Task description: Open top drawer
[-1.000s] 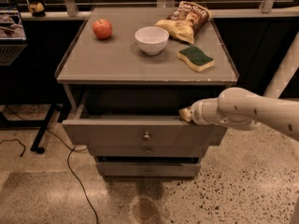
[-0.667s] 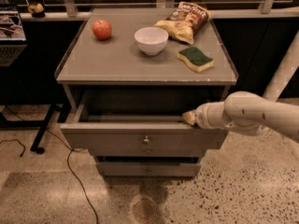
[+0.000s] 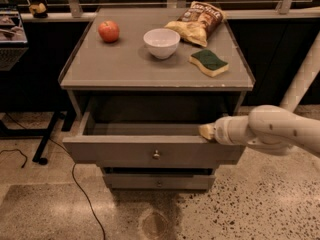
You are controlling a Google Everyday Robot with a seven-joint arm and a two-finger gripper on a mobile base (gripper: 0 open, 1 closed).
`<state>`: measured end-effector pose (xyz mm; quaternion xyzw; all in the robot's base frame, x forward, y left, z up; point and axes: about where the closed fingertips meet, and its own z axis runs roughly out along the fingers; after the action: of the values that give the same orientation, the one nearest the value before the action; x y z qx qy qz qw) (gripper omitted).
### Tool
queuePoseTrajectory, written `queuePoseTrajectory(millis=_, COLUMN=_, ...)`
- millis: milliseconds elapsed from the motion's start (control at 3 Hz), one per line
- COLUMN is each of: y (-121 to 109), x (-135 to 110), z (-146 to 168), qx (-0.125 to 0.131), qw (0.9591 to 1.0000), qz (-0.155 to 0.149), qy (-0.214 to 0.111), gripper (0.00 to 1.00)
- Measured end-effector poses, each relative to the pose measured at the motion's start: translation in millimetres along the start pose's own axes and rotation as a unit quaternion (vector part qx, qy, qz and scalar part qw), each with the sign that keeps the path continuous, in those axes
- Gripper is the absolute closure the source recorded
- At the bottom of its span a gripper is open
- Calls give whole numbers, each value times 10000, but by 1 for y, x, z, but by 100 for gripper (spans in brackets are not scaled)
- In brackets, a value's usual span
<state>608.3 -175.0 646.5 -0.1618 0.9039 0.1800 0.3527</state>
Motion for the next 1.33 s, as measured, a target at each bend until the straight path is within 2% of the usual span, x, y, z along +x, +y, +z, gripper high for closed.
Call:
queuePoseTrajectory(millis=333, y=0, x=1, z=-1, qx=-16, qw=10000, qz=45, qy=3, gripper=100)
queuePoseTrajectory(millis=667, y=7, x=17, z=-15, qx=-100, qw=9995, qz=296, qy=22, gripper=100)
queuePoseTrajectory(millis=1000, y=6, x=16, z=-14, qx=-103, qw=9995, qz=305, qy=23, gripper=100)
queuePoseTrajectory(millis=1333, y=13, x=30, z=-29, qx=-162, qw=9986, qz=502, qy=27, gripper=100)
